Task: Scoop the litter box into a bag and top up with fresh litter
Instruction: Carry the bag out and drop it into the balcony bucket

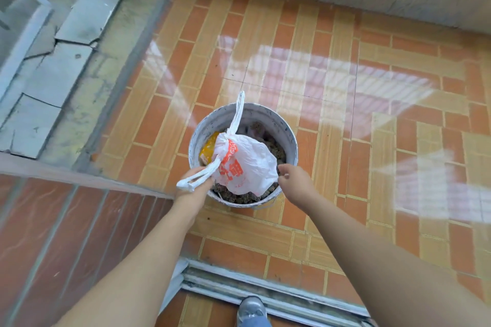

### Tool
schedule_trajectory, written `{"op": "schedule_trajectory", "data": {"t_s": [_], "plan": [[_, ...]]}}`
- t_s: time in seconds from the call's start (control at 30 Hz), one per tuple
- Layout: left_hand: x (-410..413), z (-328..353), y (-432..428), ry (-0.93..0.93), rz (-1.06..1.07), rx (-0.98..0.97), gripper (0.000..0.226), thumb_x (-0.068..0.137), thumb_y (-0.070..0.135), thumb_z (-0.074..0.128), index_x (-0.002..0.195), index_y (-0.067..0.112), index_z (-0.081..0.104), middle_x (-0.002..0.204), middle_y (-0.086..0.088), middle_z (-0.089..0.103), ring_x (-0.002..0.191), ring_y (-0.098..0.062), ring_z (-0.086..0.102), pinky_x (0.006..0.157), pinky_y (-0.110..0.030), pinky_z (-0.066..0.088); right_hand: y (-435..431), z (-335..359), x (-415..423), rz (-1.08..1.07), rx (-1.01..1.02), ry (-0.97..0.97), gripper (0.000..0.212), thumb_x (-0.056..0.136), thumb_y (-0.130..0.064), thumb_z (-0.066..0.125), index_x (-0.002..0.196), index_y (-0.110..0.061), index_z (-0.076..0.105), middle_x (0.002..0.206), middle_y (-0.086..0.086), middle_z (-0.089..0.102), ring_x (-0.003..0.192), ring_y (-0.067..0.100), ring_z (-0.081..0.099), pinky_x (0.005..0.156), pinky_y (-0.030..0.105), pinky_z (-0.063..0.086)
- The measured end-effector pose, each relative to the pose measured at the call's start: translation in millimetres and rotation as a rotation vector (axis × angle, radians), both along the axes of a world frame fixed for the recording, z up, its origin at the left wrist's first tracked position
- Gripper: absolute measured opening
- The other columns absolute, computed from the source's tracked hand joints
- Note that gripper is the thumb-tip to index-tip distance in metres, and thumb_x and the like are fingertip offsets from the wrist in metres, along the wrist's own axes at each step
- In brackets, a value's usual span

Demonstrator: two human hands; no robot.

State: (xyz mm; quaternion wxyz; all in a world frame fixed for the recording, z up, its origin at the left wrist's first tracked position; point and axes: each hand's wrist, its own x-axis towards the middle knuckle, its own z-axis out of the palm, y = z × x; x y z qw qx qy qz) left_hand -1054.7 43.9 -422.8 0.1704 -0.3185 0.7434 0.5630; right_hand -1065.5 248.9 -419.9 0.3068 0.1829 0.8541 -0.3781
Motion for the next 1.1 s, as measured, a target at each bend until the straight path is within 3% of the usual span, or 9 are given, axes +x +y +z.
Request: {"op": "schedule_trajectory", "data": {"t_s": [0.07,0.13,0.17,0.23,0.4,0.53,0.67,0.77,1.1], "plan": [[12,25,-2,-0.137,-0.086,-0.059,0.018,0.088,0.008,0.061,0.106,0.01,0.06,0.097,-0.006,0.059,0.092,-0.019,0.05,0.076,-0.024,0.034,8,35,12,0.049,0.081,0.062,0.038,0.094,-0.004,0.035,0.129,-0.004,0.05,0.123,0.015,0.058,0.073,0.024,0.055,0.066,0.031,0.045],[20,48,-7,-0.196,-0.249,-0.141,0.022,0.088,0.008,0.059,0.11,0.005,0.06,0.105,-0.01,0.059,0.093,-0.019,0.05,0.077,-0.023,0.034,20,75,23,0.078,0.134,0.103,0.041,0.095,-0.006,0.036,0.135,-0.008,0.046,0.133,0.012,0.053,0.097,0.027,0.059,0.081,0.037,0.049],[21,62,-7,-0.195,-0.292,-0.175,0.025,0.088,0.008,0.059,0.112,0.003,0.06,0.109,-0.011,0.06,0.094,-0.02,0.05,0.079,-0.024,0.035,27,96,28,0.073,0.144,0.129,0.042,0.095,-0.007,0.036,0.136,-0.009,0.045,0.136,0.009,0.051,0.093,0.024,0.058,0.079,0.036,0.048],[24,96,-5,-0.169,-0.309,-0.215,0.027,0.087,0.006,0.059,0.114,0.003,0.06,0.115,-0.016,0.061,0.091,-0.022,0.052,0.078,-0.026,0.037,40,138,39,0.058,0.178,0.182,0.043,0.096,-0.008,0.038,0.138,-0.011,0.043,0.14,0.008,0.048,0.079,0.019,0.053,0.077,0.033,0.044],[26,186,26,0.067,-0.397,-0.288,0.028,0.089,0.012,0.058,0.117,0.007,0.058,0.112,-0.009,0.06,0.098,-0.022,0.056,0.079,-0.027,0.039,69,229,74,0.075,0.29,0.301,0.04,0.096,-0.009,0.037,0.135,-0.009,0.046,0.138,0.006,0.049,0.123,0.023,0.048,0.094,0.033,0.041],[43,249,52,0.271,-0.536,-0.411,0.034,0.089,0.012,0.053,0.123,0.015,0.056,0.125,-0.002,0.057,0.091,-0.019,0.058,0.075,-0.025,0.038,82,273,111,0.092,0.348,0.386,0.037,0.096,-0.012,0.039,0.132,-0.011,0.049,0.135,0.004,0.05,0.126,0.021,0.044,0.099,0.032,0.038],[82,290,71,0.431,-0.748,-0.636,0.036,0.089,0.012,0.053,0.125,0.013,0.056,0.129,-0.005,0.055,0.116,-0.025,0.051,0.09,-0.035,0.042,89,304,158,0.086,0.405,0.483,0.036,0.096,-0.015,0.04,0.131,-0.012,0.05,0.133,0.003,0.052,0.125,0.02,0.043,0.098,0.033,0.039],[119,317,82,0.467,-0.89,-0.736,0.034,0.091,0.013,0.05,0.124,0.012,0.056,0.127,-0.007,0.056,0.116,-0.025,0.05,0.09,-0.034,0.04,94,330,198,0.062,0.415,0.565,0.037,0.096,-0.014,0.041,0.132,-0.01,0.05,0.135,0.003,0.051,0.127,0.02,0.043,0.099,0.031,0.038],[281,413,75,0.719,-1.048,-0.927,0.036,0.093,0.022,0.048,0.127,0.015,0.054,0.128,-0.005,0.054,0.119,-0.025,0.046,0.094,-0.036,0.037,89,424,384,0.06,0.523,0.688,0.038,0.097,-0.017,0.04,0.134,-0.012,0.048,0.136,0.005,0.052,0.126,0.023,0.043,0.099,0.036,0.041]]}}
